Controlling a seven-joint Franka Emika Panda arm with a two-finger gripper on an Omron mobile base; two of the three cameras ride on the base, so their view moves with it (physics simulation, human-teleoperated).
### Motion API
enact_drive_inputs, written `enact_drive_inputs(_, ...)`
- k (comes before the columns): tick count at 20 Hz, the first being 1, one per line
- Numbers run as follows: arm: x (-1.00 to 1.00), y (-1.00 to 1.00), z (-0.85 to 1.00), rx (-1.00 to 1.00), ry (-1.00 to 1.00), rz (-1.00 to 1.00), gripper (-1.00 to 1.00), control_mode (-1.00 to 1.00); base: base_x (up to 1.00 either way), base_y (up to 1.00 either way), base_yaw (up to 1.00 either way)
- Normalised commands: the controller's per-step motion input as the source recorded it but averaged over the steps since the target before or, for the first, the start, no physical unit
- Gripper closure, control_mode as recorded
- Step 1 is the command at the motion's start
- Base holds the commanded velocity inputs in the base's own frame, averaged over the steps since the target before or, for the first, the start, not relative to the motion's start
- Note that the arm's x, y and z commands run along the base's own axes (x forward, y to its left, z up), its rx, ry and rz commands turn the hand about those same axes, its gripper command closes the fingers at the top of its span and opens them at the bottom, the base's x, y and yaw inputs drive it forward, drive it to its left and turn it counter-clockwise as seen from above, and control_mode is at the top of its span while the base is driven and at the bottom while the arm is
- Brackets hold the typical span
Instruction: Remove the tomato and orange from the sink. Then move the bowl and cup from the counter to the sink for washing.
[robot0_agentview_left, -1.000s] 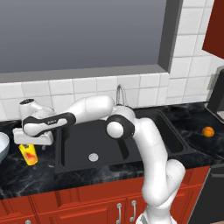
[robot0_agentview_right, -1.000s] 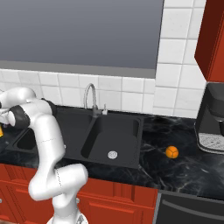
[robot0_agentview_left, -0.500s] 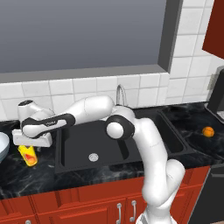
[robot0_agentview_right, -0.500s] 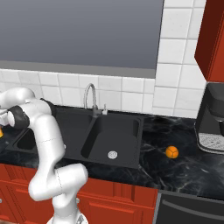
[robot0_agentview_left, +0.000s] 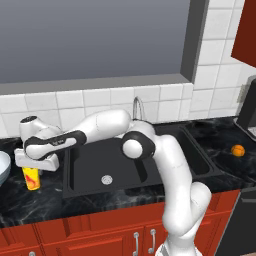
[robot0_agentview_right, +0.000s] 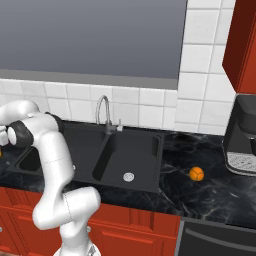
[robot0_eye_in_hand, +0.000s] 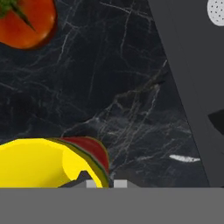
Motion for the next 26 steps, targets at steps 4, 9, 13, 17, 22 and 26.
enact_drive_inputs(4,-0.17,-0.09,0.0,0.0,0.0,-0.04,1.0,-1.0,0.0,0.0,0.0)
enact_drive_inputs(9,-0.25,-0.16,0.16,0.0,0.0,0.0,1.0,-1.0,0.0,0.0,0.0)
enact_drive_inputs(13,-0.27,-0.21,0.26,0.0,0.0,0.0,1.0,-1.0,0.0,0.0,0.0)
enact_drive_inputs(17,-0.26,-0.28,0.24,0.0,-0.03,0.0,1.0,-1.0,0.0,0.0,0.0)
enact_drive_inputs(22,-0.23,-0.35,0.18,0.0,-0.06,0.0,1.0,-1.0,0.0,0.0,0.0)
enact_drive_inputs(26,-0.21,-0.35,0.11,0.0,-0.06,0.0,1.0,-1.0,0.0,0.0,0.0)
